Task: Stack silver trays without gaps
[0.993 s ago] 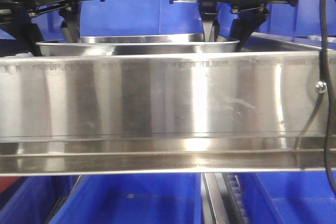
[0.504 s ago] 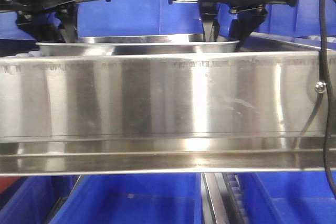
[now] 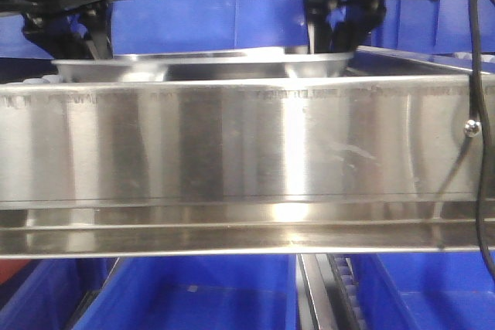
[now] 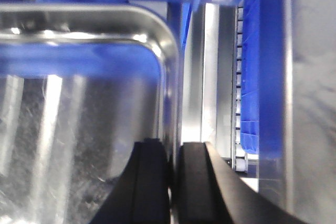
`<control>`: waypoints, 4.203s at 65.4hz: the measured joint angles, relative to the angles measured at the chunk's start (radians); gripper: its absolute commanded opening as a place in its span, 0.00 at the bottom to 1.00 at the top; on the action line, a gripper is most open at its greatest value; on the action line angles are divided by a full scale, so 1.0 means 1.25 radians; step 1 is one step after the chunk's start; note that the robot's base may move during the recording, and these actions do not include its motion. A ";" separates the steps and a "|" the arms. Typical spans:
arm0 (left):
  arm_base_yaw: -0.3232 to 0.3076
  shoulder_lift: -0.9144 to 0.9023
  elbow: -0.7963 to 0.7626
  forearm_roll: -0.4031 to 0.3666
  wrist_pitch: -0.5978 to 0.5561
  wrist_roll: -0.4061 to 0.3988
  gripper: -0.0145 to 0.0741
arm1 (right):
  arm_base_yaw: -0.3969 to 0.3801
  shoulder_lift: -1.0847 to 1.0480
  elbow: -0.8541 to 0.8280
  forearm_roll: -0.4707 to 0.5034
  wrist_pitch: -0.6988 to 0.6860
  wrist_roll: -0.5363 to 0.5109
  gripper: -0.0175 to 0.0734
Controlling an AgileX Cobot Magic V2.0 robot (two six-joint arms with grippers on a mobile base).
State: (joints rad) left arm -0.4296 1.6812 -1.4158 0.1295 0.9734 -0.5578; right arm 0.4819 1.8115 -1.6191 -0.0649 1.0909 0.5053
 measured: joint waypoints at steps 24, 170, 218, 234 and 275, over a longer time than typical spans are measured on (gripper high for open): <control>-0.121 -0.170 -0.005 0.134 0.037 -0.146 0.15 | 0.040 -0.155 -0.010 -0.096 0.023 0.062 0.18; -0.296 -0.167 -0.326 0.369 0.162 -0.185 0.15 | 0.009 -0.387 -0.037 -0.158 -0.052 0.045 0.18; -0.297 -0.164 -0.326 0.386 0.116 -0.187 0.15 | 0.007 -0.381 -0.037 -0.182 -0.047 0.041 0.18; -0.297 -0.164 -0.326 0.386 0.113 -0.187 0.15 | 0.007 -0.381 -0.037 -0.183 -0.047 0.041 0.18; -0.297 -0.164 -0.326 0.390 0.110 -0.187 0.15 | 0.007 -0.381 -0.037 -0.183 -0.047 0.041 0.18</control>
State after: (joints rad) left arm -0.8014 1.4767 -1.8232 0.6170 1.1113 -0.7912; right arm 0.4911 1.3357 -1.6651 -0.2937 1.0316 0.5570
